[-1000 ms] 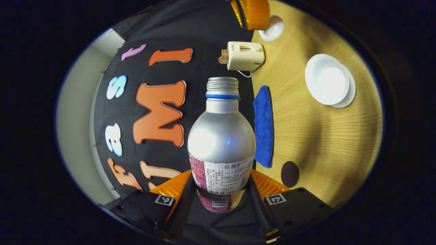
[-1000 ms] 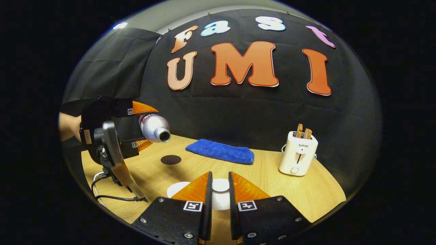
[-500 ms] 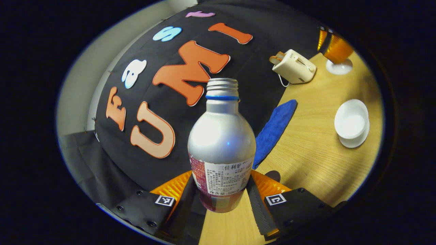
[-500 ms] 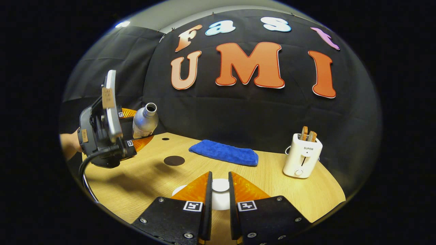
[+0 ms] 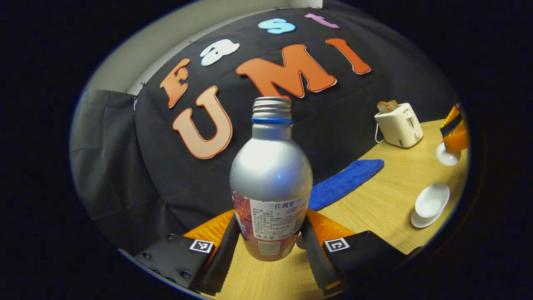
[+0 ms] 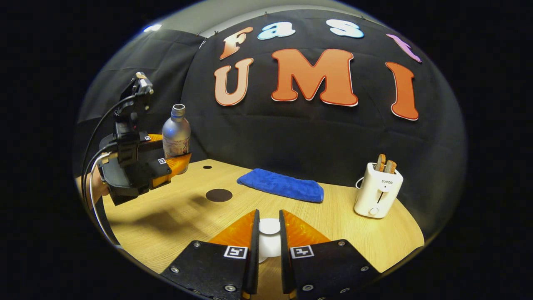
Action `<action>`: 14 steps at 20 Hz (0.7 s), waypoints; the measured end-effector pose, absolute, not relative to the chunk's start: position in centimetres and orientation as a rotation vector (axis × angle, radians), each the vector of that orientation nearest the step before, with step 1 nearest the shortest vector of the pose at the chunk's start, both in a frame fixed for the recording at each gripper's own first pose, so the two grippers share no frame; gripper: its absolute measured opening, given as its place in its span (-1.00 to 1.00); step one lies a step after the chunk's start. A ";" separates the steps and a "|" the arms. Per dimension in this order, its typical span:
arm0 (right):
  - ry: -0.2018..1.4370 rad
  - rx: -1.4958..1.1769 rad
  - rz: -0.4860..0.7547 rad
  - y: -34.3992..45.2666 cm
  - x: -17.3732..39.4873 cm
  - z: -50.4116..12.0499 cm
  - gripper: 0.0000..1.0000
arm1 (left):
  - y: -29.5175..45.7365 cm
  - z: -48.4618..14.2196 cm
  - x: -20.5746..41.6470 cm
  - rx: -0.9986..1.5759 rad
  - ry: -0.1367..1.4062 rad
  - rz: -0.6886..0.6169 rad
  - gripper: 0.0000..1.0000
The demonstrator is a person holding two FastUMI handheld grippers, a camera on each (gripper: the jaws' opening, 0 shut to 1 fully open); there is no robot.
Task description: Open the teacup lid with one hand, grasp the water bottle and pour water into the teacup with the other hand; after pouring, place the water bottle on the coaster and then close the teacup lid.
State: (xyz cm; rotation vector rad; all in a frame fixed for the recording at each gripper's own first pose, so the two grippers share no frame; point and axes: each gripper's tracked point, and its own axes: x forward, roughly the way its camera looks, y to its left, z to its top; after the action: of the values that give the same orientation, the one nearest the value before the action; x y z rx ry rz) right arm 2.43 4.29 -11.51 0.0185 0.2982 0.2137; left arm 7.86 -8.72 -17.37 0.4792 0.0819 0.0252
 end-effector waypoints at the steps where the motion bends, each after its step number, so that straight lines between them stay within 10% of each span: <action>1: 0.300 0.015 0.219 4.6 2.5 -11.6 -0.54 | -8.4 -17.2 8.0 0.445 0.074 0.034 0.72; 14: 0.329 -0.023 0.222 5.8 3.9 -11.8 -0.54 | -5.5 -21.8 16.9 -0.112 0.167 0.024 0.63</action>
State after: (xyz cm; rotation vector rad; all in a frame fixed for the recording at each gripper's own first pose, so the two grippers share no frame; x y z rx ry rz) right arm 3.91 5.75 -11.78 -0.0226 0.3287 0.2223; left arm 16.94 -5.51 -21.82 -0.1121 0.1675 0.0240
